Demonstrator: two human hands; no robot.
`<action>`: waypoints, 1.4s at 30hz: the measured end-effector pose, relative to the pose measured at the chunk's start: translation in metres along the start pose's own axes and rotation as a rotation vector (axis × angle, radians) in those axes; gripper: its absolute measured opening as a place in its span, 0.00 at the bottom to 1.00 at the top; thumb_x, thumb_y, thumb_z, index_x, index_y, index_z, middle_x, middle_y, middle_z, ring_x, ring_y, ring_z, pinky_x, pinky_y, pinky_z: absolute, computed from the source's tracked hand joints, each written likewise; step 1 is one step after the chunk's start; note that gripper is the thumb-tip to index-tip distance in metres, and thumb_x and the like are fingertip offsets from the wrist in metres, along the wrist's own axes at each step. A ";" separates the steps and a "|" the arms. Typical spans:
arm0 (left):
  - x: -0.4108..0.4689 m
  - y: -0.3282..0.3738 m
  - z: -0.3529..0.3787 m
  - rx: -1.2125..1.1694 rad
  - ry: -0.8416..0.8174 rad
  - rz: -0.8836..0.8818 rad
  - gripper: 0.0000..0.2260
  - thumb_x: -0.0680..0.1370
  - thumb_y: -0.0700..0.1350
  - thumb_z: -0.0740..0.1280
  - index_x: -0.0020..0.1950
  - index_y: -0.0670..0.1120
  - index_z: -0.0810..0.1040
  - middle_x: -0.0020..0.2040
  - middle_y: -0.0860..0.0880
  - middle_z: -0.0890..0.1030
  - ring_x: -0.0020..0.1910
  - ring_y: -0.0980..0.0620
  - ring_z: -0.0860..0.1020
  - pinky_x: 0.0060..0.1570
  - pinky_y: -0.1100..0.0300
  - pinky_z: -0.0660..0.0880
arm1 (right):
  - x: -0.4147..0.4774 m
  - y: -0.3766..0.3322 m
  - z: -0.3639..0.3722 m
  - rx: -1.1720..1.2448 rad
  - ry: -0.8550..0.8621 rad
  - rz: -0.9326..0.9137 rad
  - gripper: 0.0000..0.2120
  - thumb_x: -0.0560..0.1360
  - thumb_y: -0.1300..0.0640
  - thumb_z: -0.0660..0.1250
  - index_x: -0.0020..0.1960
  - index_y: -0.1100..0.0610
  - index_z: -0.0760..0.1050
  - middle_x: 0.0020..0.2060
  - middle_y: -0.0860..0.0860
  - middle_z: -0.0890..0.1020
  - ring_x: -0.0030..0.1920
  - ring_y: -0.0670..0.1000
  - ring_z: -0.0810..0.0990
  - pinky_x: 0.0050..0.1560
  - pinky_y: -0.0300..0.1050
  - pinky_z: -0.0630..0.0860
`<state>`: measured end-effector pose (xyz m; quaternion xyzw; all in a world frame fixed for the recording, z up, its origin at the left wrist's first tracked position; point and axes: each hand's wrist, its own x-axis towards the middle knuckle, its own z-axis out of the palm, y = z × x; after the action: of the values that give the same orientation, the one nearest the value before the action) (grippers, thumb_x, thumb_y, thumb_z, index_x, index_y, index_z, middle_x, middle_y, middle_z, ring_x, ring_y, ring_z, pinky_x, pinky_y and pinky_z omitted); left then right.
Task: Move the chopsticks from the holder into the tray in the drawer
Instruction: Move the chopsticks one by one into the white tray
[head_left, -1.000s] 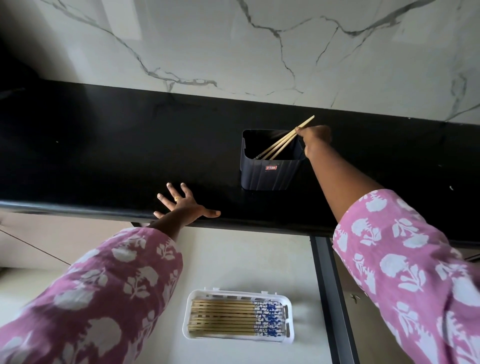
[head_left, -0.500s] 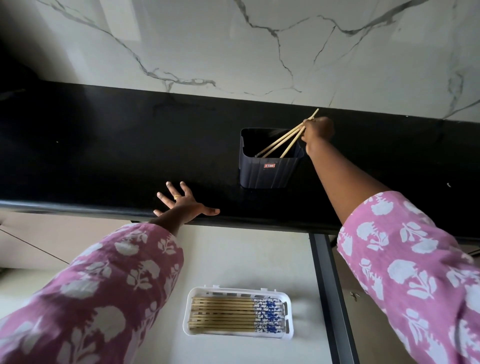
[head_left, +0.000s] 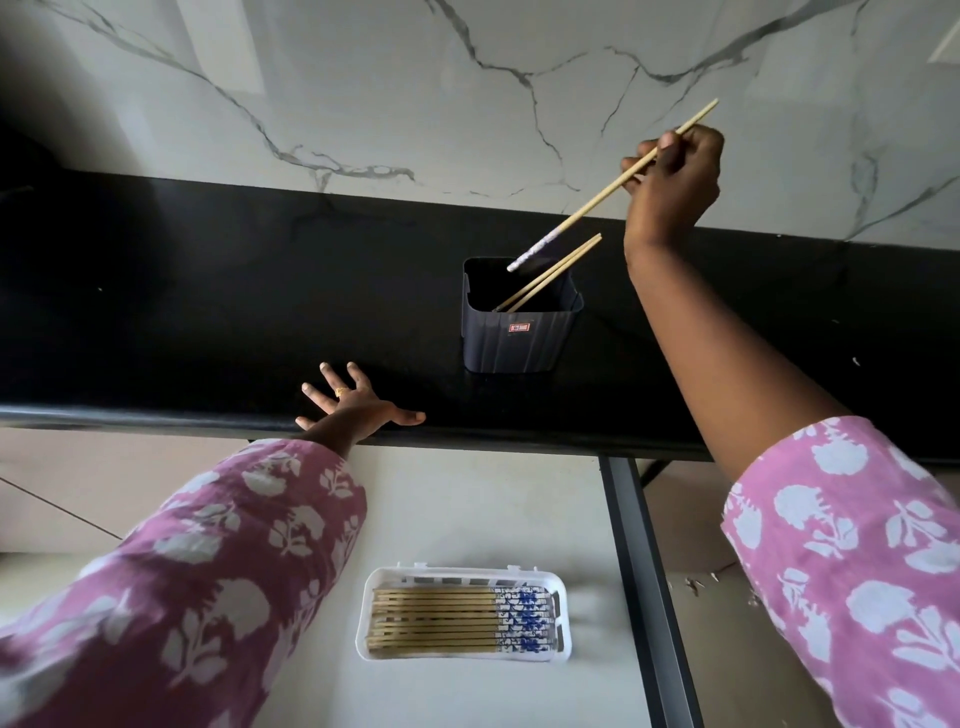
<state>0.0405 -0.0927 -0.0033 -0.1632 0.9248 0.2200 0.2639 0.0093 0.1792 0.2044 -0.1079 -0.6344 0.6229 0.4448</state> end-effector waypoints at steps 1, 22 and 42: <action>0.001 0.000 0.000 -0.001 -0.001 -0.001 0.62 0.59 0.68 0.74 0.76 0.51 0.34 0.75 0.46 0.29 0.72 0.34 0.31 0.65 0.29 0.42 | -0.006 -0.007 -0.001 0.037 -0.029 -0.003 0.06 0.80 0.65 0.56 0.45 0.57 0.67 0.36 0.50 0.78 0.35 0.52 0.81 0.37 0.40 0.81; 0.012 -0.009 0.002 0.000 -0.012 0.049 0.64 0.54 0.71 0.72 0.76 0.53 0.35 0.74 0.47 0.28 0.71 0.33 0.30 0.63 0.26 0.42 | -0.334 0.130 -0.078 -0.907 -1.738 -0.150 0.09 0.78 0.60 0.57 0.57 0.59 0.69 0.51 0.61 0.82 0.50 0.64 0.81 0.49 0.54 0.76; 0.011 -0.006 0.002 0.002 0.006 0.027 0.62 0.58 0.69 0.72 0.76 0.50 0.34 0.74 0.44 0.28 0.70 0.32 0.30 0.68 0.31 0.40 | -0.351 0.161 -0.097 -0.948 -1.474 -0.410 0.06 0.63 0.62 0.74 0.38 0.57 0.79 0.33 0.53 0.82 0.34 0.54 0.82 0.29 0.38 0.77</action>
<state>0.0346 -0.0987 -0.0131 -0.1508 0.9280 0.2221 0.2585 0.2136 0.0362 -0.1052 0.2622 -0.9559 0.1155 -0.0641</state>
